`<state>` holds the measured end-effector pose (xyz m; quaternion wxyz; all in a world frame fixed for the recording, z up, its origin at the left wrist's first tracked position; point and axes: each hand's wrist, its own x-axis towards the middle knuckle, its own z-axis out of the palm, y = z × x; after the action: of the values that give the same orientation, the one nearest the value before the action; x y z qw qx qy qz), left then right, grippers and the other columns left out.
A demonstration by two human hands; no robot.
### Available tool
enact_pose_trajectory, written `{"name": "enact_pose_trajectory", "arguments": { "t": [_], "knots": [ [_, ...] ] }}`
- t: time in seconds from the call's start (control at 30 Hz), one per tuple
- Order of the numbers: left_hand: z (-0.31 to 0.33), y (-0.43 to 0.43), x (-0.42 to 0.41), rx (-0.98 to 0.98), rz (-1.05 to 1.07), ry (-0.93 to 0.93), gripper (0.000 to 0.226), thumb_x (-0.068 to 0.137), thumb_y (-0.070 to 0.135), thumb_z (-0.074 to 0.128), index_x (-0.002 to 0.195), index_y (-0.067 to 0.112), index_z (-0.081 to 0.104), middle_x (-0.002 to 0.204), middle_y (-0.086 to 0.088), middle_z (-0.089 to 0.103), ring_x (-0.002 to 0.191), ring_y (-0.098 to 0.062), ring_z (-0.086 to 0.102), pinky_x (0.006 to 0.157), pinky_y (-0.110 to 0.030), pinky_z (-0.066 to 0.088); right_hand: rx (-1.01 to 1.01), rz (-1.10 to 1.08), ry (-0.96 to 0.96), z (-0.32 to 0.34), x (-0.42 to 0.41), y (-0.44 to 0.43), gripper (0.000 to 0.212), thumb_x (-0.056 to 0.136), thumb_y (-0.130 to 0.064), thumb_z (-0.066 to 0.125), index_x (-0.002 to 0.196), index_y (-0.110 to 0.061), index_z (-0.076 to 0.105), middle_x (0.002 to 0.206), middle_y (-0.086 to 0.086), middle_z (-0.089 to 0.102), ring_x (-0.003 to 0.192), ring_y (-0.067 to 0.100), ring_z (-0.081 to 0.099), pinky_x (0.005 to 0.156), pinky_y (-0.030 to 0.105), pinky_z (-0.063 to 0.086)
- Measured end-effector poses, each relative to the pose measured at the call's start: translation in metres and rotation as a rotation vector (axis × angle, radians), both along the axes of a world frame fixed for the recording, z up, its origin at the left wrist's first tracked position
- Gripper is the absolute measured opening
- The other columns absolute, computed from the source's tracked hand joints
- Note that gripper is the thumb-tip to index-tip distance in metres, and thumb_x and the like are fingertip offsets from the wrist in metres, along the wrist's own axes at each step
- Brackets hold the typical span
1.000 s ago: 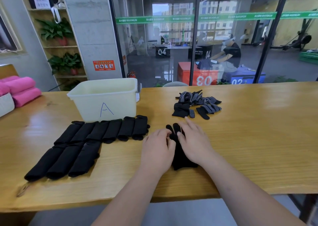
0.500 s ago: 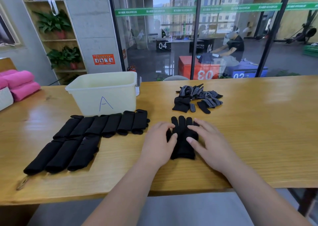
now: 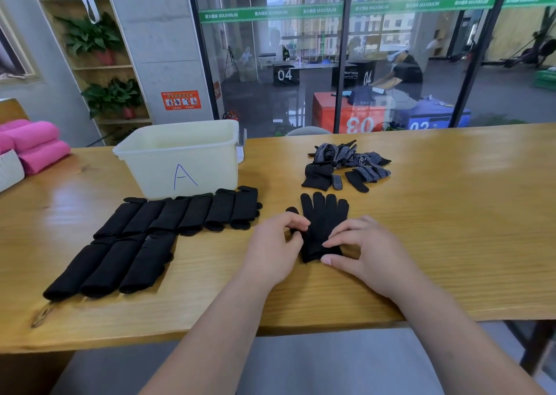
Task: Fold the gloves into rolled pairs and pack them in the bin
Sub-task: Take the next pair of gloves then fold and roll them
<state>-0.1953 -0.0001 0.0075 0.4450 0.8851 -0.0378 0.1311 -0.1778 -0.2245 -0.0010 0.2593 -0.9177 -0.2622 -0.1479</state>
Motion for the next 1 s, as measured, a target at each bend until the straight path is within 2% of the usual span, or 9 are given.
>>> {"name": "enact_pose_trajectory", "arguments": {
  "t": [0.1, 0.2, 0.4, 0.57, 0.63, 0.73, 0.83, 0.9, 1.0],
  "knots": [
    [0.0016, -0.0026, -0.0032, 0.081, -0.037, 0.013, 0.038, 0.096, 0.007, 0.061, 0.115, 0.037, 0.074, 0.111, 0.026, 0.071, 0.11, 0.013, 0.058, 0.089, -0.004, 0.041, -0.034, -0.042, -0.038, -0.0008, 0.0001, 0.0011, 0.031, 0.087, -0.064, 0.069, 0.108, -0.044, 0.08, 0.107, -0.031, 0.064, 0.105, 0.001, 0.049, 0.093, 0.031, 0.047],
    [0.0024, -0.0047, -0.0049, 0.151, -0.083, 0.019, 0.042, 0.093, 0.007, 0.062, 0.122, 0.036, 0.072, 0.116, 0.024, 0.069, 0.113, 0.007, 0.058, 0.099, -0.012, 0.043, -0.075, -0.087, -0.065, -0.0011, 0.0008, 0.0026, 0.032, 0.091, -0.062, 0.063, 0.109, -0.041, 0.08, 0.108, -0.029, 0.064, 0.101, 0.002, 0.048, 0.09, 0.029, 0.046],
    [-0.0006, -0.0054, -0.0044, 0.251, -0.128, -0.024, 0.047, 0.087, 0.021, 0.072, 0.13, 0.04, 0.067, 0.122, 0.025, 0.064, 0.12, 0.005, 0.053, 0.106, -0.021, 0.044, -0.049, -0.108, -0.047, -0.0008, 0.0023, 0.002, 0.028, 0.095, -0.057, 0.062, 0.111, -0.04, 0.078, 0.11, -0.028, 0.064, 0.101, 0.003, 0.047, 0.089, 0.03, 0.048],
    [-0.0042, -0.0064, -0.0008, 0.237, -0.098, -0.114, 0.022, 0.094, 0.022, 0.071, 0.112, 0.033, 0.076, 0.109, 0.021, 0.065, 0.105, 0.0, 0.06, 0.096, -0.028, 0.053, -0.006, -0.104, -0.027, -0.0025, 0.0031, 0.0005, 0.031, 0.092, -0.063, 0.064, 0.111, -0.042, 0.076, 0.108, -0.031, 0.064, 0.1, 0.0, 0.047, 0.085, 0.028, 0.049],
    [-0.0033, -0.0076, -0.0016, 0.23, -0.071, -0.113, 0.017, 0.098, 0.025, 0.069, 0.112, 0.032, 0.075, 0.106, 0.02, 0.066, 0.101, -0.002, 0.06, 0.093, -0.029, 0.054, 0.005, -0.099, -0.01, -0.0028, 0.0032, 0.0001, 0.033, 0.087, -0.064, 0.07, 0.113, -0.044, 0.074, 0.108, -0.032, 0.063, 0.101, 0.0, 0.047, 0.083, 0.027, 0.049],
    [-0.0018, -0.0083, -0.0026, 0.227, -0.038, -0.079, 0.018, 0.102, 0.029, 0.065, 0.117, 0.034, 0.073, 0.106, 0.019, 0.068, 0.099, -0.003, 0.06, 0.089, -0.03, 0.055, -0.021, -0.126, -0.012, -0.0027, 0.0044, 0.0005, 0.025, 0.091, -0.052, 0.074, 0.115, -0.046, 0.071, 0.104, -0.031, 0.063, 0.095, -0.002, 0.045, 0.079, 0.027, 0.046],
    [-0.0017, -0.0079, -0.0019, 0.189, -0.02, -0.057, 0.014, 0.101, 0.032, 0.067, 0.111, 0.036, 0.074, 0.099, 0.021, 0.07, 0.093, -0.001, 0.062, 0.085, -0.03, 0.056, 0.128, -0.162, 0.052, -0.0025, 0.0057, -0.0021, 0.015, 0.094, -0.042, 0.075, 0.107, -0.049, 0.071, 0.089, -0.026, 0.061, 0.087, -0.005, 0.049, 0.072, 0.022, 0.037],
    [-0.0017, -0.0074, -0.0015, 0.15, 0.001, -0.036, 0.012, 0.1, 0.036, 0.068, 0.111, 0.037, 0.074, 0.099, 0.023, 0.071, 0.095, 0.001, 0.063, 0.085, -0.028, 0.056, 0.238, -0.16, 0.133, -0.0026, 0.0067, -0.0046, 0.012, 0.094, -0.04, 0.077, 0.1, -0.049, 0.071, 0.087, -0.025, 0.068, 0.083, -0.003, 0.054, 0.069, 0.022, 0.038],
    [-0.0009, -0.0076, -0.0025, 0.111, 0.022, -0.02, 0.015, 0.099, 0.038, 0.071, 0.113, 0.034, 0.072, 0.098, 0.023, 0.071, 0.096, 0.005, 0.063, 0.079, -0.014, 0.048, 0.345, -0.142, 0.224, -0.0017, 0.0088, -0.007, 0.012, 0.093, -0.038, 0.079, 0.097, -0.046, 0.071, 0.089, -0.031, 0.073, 0.076, 0.001, 0.06, 0.071, 0.027, 0.045]
  ]
}}
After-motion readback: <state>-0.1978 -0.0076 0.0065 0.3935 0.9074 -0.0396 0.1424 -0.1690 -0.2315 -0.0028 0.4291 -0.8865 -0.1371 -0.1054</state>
